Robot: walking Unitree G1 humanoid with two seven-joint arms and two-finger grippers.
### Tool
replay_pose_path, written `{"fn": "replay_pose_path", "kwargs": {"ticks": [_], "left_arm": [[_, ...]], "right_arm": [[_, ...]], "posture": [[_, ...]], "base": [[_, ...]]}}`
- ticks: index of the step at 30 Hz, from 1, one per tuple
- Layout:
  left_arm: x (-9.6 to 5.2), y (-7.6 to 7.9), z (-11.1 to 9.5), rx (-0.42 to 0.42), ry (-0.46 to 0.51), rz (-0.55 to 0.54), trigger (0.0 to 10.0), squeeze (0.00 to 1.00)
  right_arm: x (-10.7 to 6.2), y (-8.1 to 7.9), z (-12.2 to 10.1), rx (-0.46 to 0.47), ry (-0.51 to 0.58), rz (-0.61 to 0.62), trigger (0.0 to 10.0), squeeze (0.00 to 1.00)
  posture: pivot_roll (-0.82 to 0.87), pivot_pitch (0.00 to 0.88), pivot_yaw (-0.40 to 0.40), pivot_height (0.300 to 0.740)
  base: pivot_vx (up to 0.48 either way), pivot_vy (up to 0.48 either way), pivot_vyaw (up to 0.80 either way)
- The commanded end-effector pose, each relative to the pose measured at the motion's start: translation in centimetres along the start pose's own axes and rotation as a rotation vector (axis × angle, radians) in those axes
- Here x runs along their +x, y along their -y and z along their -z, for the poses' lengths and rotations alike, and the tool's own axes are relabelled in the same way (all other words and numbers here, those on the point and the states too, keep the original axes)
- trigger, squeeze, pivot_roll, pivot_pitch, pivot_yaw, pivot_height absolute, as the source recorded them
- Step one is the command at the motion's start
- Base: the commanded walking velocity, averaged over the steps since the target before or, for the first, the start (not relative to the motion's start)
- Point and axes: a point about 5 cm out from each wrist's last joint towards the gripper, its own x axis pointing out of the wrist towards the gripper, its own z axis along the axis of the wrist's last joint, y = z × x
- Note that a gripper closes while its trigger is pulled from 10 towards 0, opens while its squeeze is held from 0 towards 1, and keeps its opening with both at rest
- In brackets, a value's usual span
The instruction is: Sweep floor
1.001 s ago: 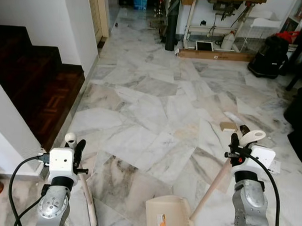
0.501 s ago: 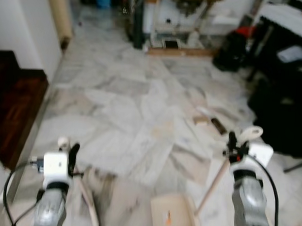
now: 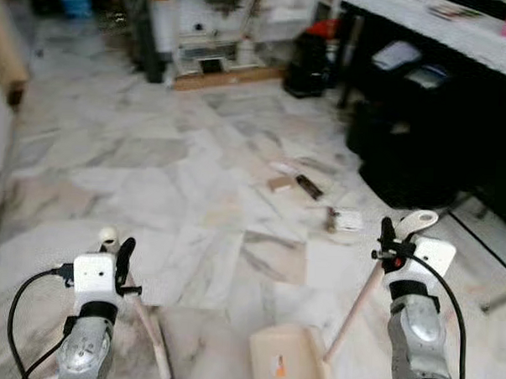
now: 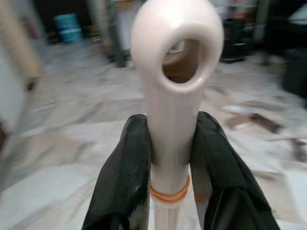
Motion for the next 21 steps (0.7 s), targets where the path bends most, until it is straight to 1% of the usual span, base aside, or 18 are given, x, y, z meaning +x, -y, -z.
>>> {"fn": "replay_pose_path", "kwargs": {"ticks": [1,2,6,9,16,17,21], "left_arm": [[0.3,-0.3,-1.1,0.020,0.053,0.002,10.0,0.00],[0.3,-0.2,-1.1,0.018,0.053,0.005,10.0,0.00],[0.3,0.1,-1.0,0.014,0.047,0.014,10.0,0.00],[0.3,0.2,-1.0,0.013,0.043,0.018,10.0,0.00],[0.3,0.1,-0.7,0.018,0.035,0.028,10.0,0.00],[0.4,0.0,-0.7,0.020,0.034,0.029,10.0,0.00],[0.4,-0.1,-0.9,0.023,0.041,0.033,10.0,0.00]], "right_arm": [[0.3,-0.2,-0.7,-0.007,0.035,-0.012,10.0,0.00],[0.3,-0.3,-0.7,-0.008,0.036,-0.012,10.0,0.00],[0.1,-0.6,-0.7,-0.027,0.042,-0.029,10.0,0.00],[0.0,-0.6,-0.6,-0.024,0.042,-0.026,10.0,0.00],[-0.3,-0.4,-0.5,-0.025,0.040,-0.020,10.0,0.00],[-0.4,-0.5,-0.5,-0.036,0.041,-0.030,10.0,0.00],[-0.8,-0.6,-0.8,-0.037,0.053,-0.032,10.0,0.00]], "posture": [[-0.02,0.000,0.014,0.740],[-0.02,0.000,0.014,0.740],[-0.02,0.000,0.014,0.740],[-0.02,0.000,0.013,0.740],[-0.03,0.000,0.021,0.740],[-0.03,0.000,0.022,0.740],[-0.04,0.000,0.023,0.740]], "base": [[0.000,0.000,-0.80],[0.000,0.000,-0.52],[0.000,0.000,0.00],[0.000,0.000,0.00],[0.287,0.000,0.00],[0.311,0.000,0.00],[0.314,0.000,0.00]]}}
